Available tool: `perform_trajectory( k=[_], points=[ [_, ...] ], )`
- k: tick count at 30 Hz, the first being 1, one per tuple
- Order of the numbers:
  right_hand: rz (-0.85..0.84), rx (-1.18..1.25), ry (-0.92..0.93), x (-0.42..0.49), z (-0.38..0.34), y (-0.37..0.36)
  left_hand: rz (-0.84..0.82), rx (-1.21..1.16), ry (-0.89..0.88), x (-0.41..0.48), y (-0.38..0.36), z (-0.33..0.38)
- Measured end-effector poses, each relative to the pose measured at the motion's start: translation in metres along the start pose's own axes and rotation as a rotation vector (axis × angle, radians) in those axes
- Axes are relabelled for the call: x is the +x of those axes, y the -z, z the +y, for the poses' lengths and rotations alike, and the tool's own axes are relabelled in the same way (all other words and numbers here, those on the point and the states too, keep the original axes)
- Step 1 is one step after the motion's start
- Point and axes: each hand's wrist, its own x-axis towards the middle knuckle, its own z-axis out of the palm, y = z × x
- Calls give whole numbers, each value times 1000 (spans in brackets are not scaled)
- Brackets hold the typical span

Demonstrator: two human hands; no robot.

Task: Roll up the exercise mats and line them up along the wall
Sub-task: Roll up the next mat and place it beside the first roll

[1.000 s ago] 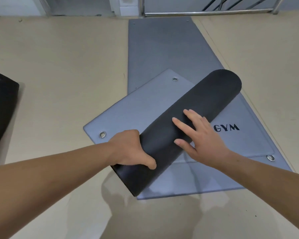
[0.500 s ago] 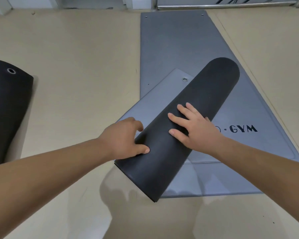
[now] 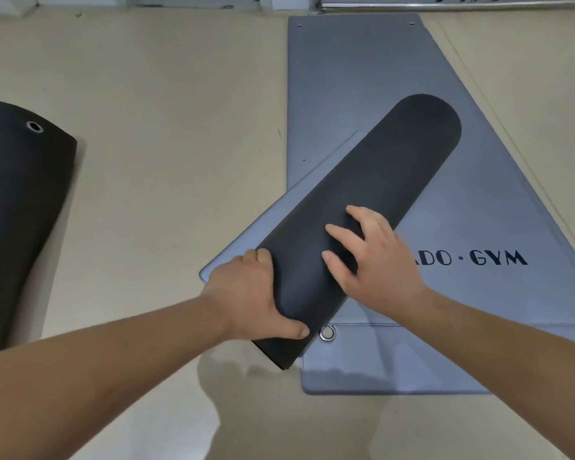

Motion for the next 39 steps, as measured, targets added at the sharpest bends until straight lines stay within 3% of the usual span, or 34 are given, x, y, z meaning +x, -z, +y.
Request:
perform_trajectory(
  k=[6,9,13,16,21,26,32,39],
  points=[
    [-141,3,45,13,-22,-12,-132,-506,-31,25,9,-66],
    [-104,115,33,28,-30,-11,-181,-640,-57,36,12,-90],
    [-22,199,32,29,-31,-7,-132,-454,-3,48,20,-117],
    [-162,214,38,21,-33,-14,-77,-405,-20,49,24,-125],
    [-178,151,45,30,-28,-19,-41,-209,-98,32,38,-99],
    [-162,241,56,57,-35,-24,23,-22,18,21,8,-75],
    [-367,65,-20,78,-60,-15,22,-209,35,38,19,-103],
    [-482,-123,-18,92,-77,-25,-42,-201,77,54,18,-118]
  ],
)
